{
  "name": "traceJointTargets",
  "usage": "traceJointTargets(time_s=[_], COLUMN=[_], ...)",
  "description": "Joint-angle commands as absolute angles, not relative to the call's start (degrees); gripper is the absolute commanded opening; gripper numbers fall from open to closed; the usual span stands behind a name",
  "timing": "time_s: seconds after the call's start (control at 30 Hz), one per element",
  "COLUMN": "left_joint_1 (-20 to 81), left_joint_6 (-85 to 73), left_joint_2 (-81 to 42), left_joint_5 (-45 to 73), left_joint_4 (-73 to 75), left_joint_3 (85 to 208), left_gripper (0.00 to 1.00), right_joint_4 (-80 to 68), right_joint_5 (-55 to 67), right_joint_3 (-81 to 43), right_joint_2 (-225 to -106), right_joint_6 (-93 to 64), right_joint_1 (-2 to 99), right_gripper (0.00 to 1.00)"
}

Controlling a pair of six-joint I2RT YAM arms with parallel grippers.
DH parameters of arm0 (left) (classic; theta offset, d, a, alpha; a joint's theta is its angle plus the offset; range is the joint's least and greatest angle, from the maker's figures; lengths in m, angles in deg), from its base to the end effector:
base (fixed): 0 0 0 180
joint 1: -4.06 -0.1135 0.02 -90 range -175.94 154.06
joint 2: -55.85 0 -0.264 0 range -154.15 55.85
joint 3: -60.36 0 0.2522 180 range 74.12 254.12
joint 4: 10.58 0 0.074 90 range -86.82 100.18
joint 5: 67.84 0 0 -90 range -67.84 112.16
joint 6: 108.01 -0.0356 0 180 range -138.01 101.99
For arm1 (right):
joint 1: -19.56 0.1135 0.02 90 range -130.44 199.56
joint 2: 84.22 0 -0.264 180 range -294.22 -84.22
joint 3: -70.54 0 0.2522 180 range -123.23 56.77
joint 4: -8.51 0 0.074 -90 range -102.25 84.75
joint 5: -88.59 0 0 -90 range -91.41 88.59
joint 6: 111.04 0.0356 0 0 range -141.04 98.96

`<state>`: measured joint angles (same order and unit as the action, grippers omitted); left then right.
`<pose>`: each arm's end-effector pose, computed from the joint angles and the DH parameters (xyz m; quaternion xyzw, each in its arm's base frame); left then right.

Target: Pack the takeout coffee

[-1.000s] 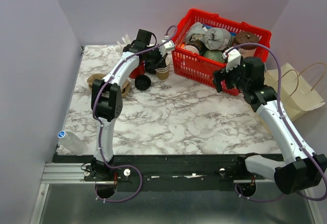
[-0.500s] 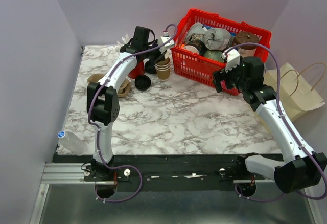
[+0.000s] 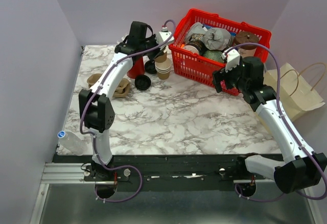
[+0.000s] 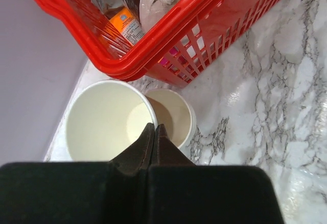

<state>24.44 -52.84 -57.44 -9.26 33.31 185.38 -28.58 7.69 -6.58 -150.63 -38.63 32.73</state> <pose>0.4244 -0.1775 0.3517 0.5065 0.6860 -0.1766 0.4916 0.2518 0.0647 0.3538 -0.2650 0.8057 0.0471 0.5277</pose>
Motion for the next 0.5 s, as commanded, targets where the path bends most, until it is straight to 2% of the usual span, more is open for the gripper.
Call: traceJointTargets(time_s=[0.0, 0.23, 0.47], left_joint_1=[24.9, 30.9, 38.9], left_joint_6=[-50.5, -55.4, -52.1], left_joint_2=[-43.8, -28.5, -21.2], left_joint_5=[-10.9, -14.7, -11.5], left_joint_4=[37.4, 41.8, 30.1], left_joint_3=[180.6, 158.4, 141.0], left_gripper=[0.00, 0.00, 0.00], right_joint_4=[-29.4, -29.5, -31.2], right_joint_5=[8.3, 7.1, 7.3], right_joint_3=[-7.8, -7.9, -7.0], right_joint_2=[-149.9, -150.0, -149.8], right_joint_6=[-38.6, -38.2, -38.1], right_joint_1=[32.8, 32.8, 32.8], right_gripper=[1.00, 1.00, 1.00])
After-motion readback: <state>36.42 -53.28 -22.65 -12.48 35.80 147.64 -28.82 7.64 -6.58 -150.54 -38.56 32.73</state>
